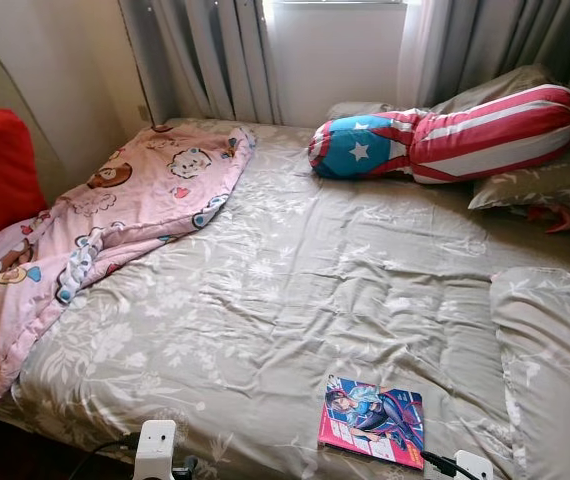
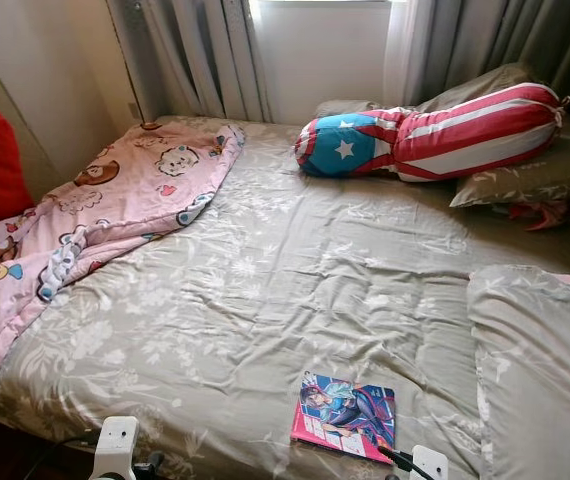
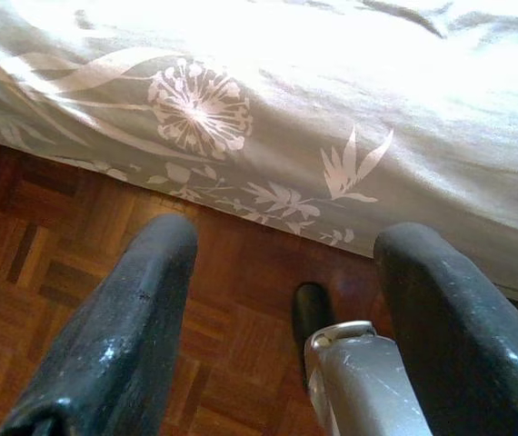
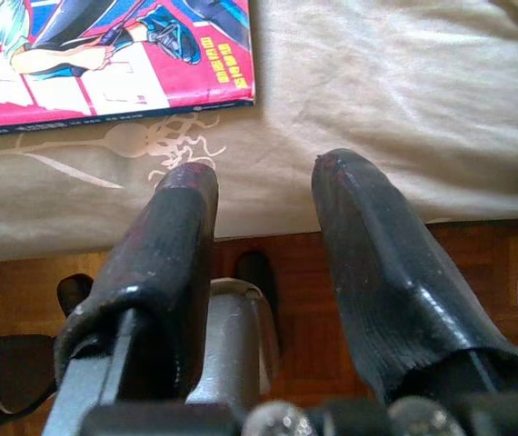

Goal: Clean up the room

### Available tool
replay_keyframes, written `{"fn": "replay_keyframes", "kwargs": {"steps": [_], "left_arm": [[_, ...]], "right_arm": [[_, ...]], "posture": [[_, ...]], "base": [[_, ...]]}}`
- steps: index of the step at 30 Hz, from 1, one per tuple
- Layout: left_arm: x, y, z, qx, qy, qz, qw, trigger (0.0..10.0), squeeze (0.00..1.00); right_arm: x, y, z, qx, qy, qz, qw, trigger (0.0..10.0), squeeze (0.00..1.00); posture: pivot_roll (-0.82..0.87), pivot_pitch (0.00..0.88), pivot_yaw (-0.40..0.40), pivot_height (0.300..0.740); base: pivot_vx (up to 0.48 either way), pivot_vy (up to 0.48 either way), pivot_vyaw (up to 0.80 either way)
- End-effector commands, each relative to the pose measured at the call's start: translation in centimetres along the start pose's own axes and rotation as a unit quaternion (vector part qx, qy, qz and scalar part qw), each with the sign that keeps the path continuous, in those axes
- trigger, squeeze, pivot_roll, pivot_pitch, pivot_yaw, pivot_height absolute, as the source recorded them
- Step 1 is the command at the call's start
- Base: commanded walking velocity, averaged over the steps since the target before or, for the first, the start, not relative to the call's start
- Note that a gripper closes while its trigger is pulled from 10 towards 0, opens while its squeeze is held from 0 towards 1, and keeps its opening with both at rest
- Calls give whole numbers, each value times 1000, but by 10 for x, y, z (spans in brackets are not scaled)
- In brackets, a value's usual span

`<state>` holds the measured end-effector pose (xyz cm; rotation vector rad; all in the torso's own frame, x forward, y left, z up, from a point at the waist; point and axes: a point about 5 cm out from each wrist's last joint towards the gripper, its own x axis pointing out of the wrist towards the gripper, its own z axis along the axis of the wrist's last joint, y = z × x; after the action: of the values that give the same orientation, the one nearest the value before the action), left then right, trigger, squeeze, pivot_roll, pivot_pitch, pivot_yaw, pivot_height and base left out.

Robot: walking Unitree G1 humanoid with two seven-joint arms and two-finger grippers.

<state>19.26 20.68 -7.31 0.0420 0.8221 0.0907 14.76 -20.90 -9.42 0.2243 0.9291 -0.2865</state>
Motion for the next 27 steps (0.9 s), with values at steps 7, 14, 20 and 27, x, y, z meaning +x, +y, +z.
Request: {"fn": "replay_keyframes", "kwargs": {"steps": [7,14,20,27], "left_arm": [[-1,5,-3,2,8,12,1000,10000,0],[-1,7,-2,2,7,15,1000,10000,0],[0,7,-1,1,6,16,1000,10000,0],[0,6,-2,0,6,17,1000,10000,0]], "right_arm": [[-1,-7,-1,25,2,-21,999,10000,0],[-1,-8,0,33,1,-26,999,10000,0],[0,-9,1,35,0,-29,999,10000,0],[-1,-11,1,37,0,-30,999,10000,0]], "posture": [[-63,0,42,740],[-57,0,43,740],[-56,0,43,740],[-53,0,41,740]], "base": [[0,334,0],[0,345,0],[0,371,0],[0,372,0]]}}
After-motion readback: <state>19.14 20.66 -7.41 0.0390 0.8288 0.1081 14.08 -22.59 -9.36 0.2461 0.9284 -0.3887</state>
